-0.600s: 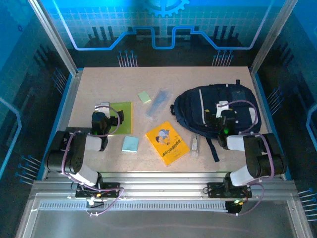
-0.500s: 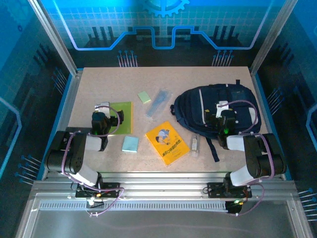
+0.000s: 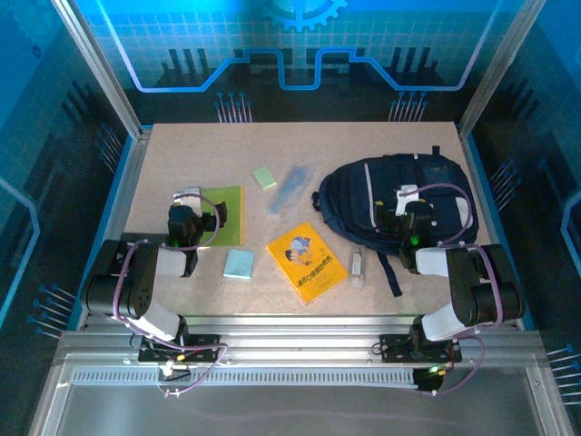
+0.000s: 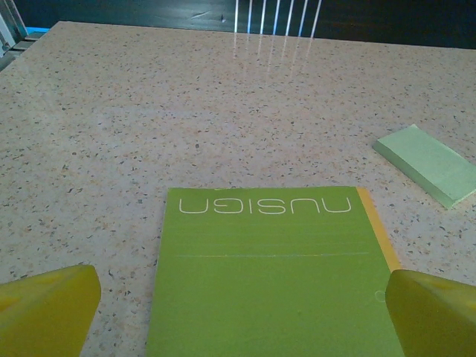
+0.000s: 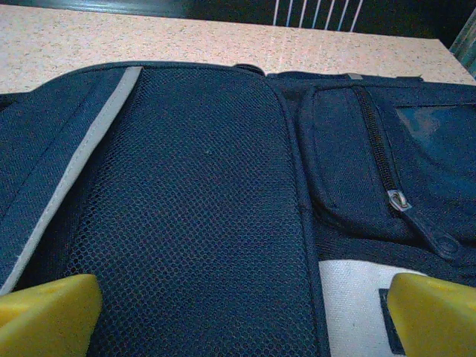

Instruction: Pack books, pencil case, and school supplies into a backpack

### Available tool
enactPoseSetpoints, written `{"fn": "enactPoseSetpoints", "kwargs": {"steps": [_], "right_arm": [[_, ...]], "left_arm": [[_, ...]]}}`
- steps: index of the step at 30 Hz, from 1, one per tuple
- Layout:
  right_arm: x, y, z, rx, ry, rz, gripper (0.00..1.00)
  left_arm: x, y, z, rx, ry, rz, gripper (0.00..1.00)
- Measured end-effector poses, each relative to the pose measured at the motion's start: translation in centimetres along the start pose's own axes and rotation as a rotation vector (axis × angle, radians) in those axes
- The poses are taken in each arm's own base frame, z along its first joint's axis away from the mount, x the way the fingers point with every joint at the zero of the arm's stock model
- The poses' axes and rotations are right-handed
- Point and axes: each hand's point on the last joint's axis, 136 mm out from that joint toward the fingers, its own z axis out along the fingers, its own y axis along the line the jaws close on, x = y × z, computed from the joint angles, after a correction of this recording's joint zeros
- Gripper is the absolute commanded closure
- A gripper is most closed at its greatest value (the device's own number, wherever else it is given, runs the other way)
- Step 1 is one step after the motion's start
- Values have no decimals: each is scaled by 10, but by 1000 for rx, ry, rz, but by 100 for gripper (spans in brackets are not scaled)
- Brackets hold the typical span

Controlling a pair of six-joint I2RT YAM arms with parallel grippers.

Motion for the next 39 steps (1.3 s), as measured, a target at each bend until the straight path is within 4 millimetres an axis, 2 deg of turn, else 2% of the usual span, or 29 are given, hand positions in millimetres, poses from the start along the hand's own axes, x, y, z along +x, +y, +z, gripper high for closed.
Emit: {"fn": "enactPoseSetpoints", "kwargs": {"steps": [9,11,16,19,21,23,25,27,30,34,39], "right_arm": [[0,-1,1,8,48,-5,0],[-10,-4,-2,20,61,-1,0],[-69,-9,-15,38,41,49,0],[-91,-8,-22,48,82,118,0],[-93,-5,-28,54,145,188,0],[-87,-5,-35,66,223,261,0],[-72,-5,-43,90,312,344,0],[-50,-4,-54,105,402,414,0],[-18,-4,-72,120,508,530,0],[20,-22,-95,178,589,727,0],[62,-48,-116,280,616,944,0]], "left_arm": [[-4,0,-6,-14,22,7,1],[-20,-6,-11,-14,14,22,1],[-80,-26,-21,13,-43,-28,1],[-97,-39,-20,30,-10,-95,1],[-102,-52,-19,50,35,-133,1],[-102,-71,-18,83,84,-169,1],[-96,-95,-17,131,144,-204,1],[-84,-119,-16,180,208,-226,1],[-55,-158,-19,246,314,-236,1],[-21,-209,-23,337,438,-231,1],[-6,-259,-29,430,507,-210,1]]}}
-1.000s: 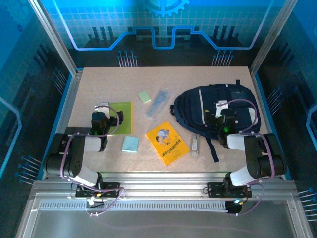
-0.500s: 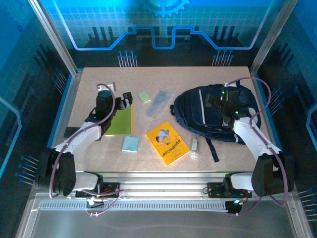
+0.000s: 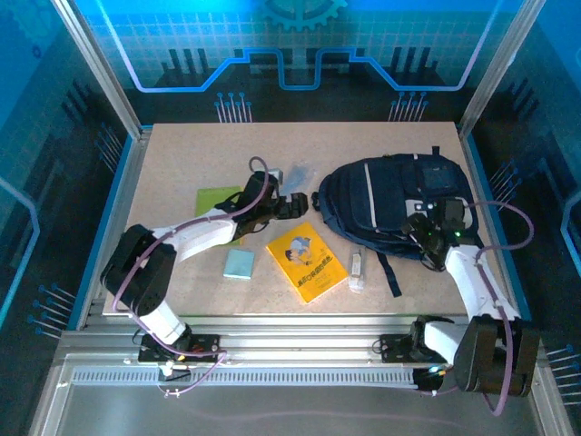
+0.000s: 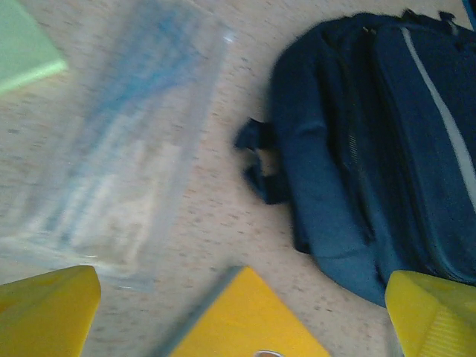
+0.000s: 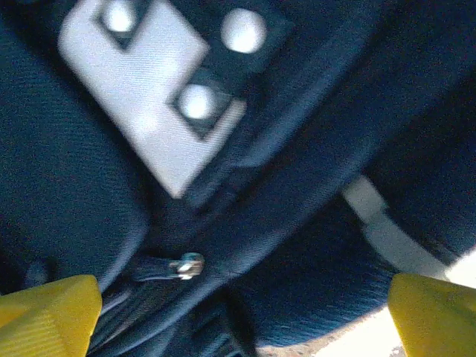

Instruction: Pack books, pencil case, and school supplies into a backpack

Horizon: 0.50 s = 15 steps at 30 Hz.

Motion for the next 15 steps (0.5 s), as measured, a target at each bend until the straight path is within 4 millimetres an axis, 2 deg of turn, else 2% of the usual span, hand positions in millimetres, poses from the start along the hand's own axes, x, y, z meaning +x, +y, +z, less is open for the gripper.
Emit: {"fn": "enactPoseSetpoints", "kwargs": {"steps": [5,8,10,11,13,15], "right_arm": [[5,-29,16,-13,8,164,0],[4,-31,31,-47,19,216,0],[2,-25,42,-81,32,223,5],[1,-24,45,-84,32,224,12],[1,-26,50,-73,45,234,41],[-5,-16,55,-119,43,236,68]], "left_arm": [[8,-19,6,46,32,13,1],[10,-21,8,57,44,2,1],[12,-22,9,61,52,-4,1],[13,-22,9,63,56,-6,1],[15,-23,10,70,64,-8,1],[15,-24,11,76,67,-9,1]]}}
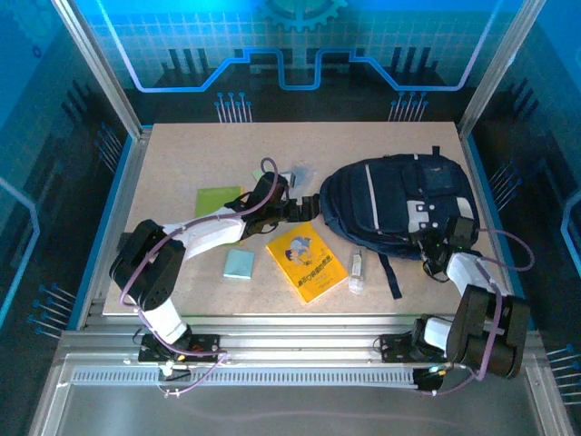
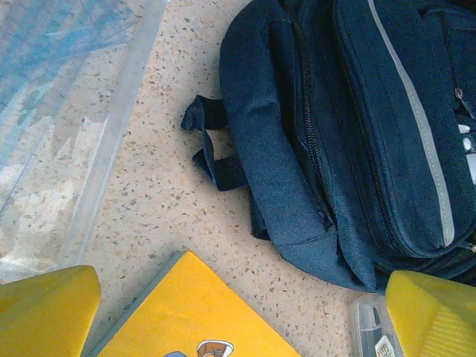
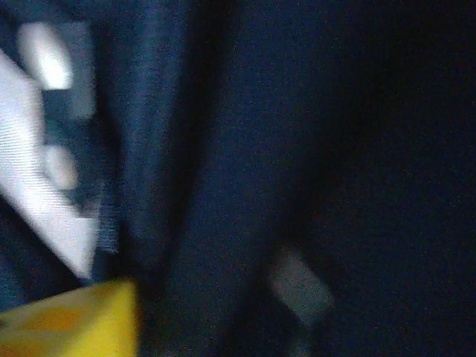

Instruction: Pack books, pencil case, and school supplies into a backpack

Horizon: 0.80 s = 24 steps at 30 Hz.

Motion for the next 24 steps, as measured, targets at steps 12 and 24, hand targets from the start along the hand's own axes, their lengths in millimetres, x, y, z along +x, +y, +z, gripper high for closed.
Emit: {"fn": "enactPoseSetpoints", "kwargs": {"steps": [12,24], "right_arm": [[-13,79,-38,-221,-25,-82,100],[15,151,-46,-320,43,-74,100]], "left_arm": [[3,-22,13,113,54,-128,1],[7,-93,20,303,56,-186,15]]}}
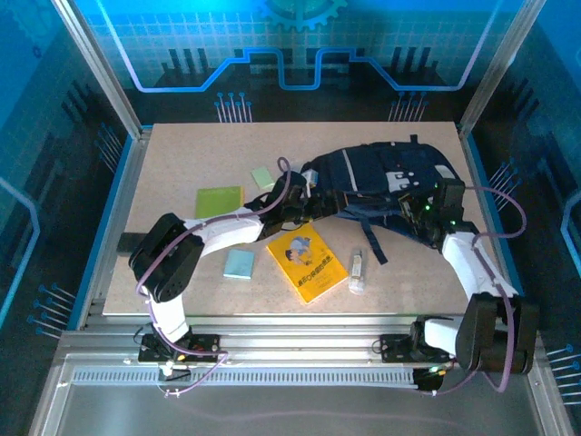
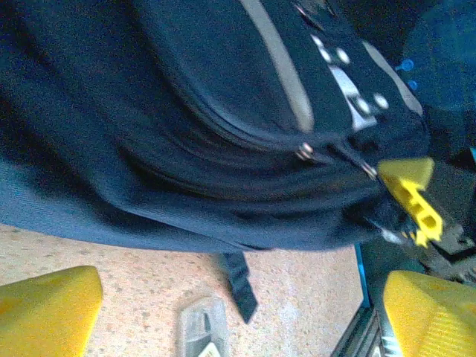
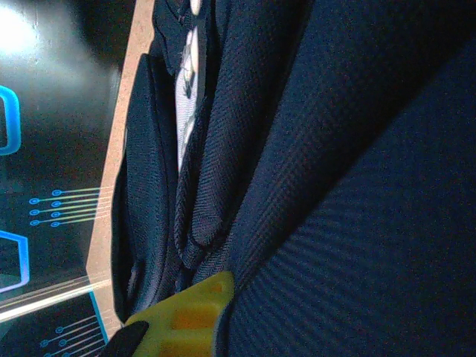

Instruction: Pack books, pencil case, and school supplies into a backpack

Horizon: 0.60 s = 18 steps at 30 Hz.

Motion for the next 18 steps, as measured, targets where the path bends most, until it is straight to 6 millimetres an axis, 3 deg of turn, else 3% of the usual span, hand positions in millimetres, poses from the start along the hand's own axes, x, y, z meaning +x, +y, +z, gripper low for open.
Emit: {"fn": "enactPoseSetpoints", "kwargs": {"steps": [5,10,15,18], "right_arm": [[-2,31,9,10,2,25,100],[-3,46,7,26,-20,85,100],[4,44,12,65,-11,111,100],[4,44,16,75,-6,121,100]], "left_arm": [[22,-26,1,48,40,179,27],[46,-50,7,82,86,352,28],[46,-71,29,118,85,445,25],[39,-73,46,119,69,477,25]]}}
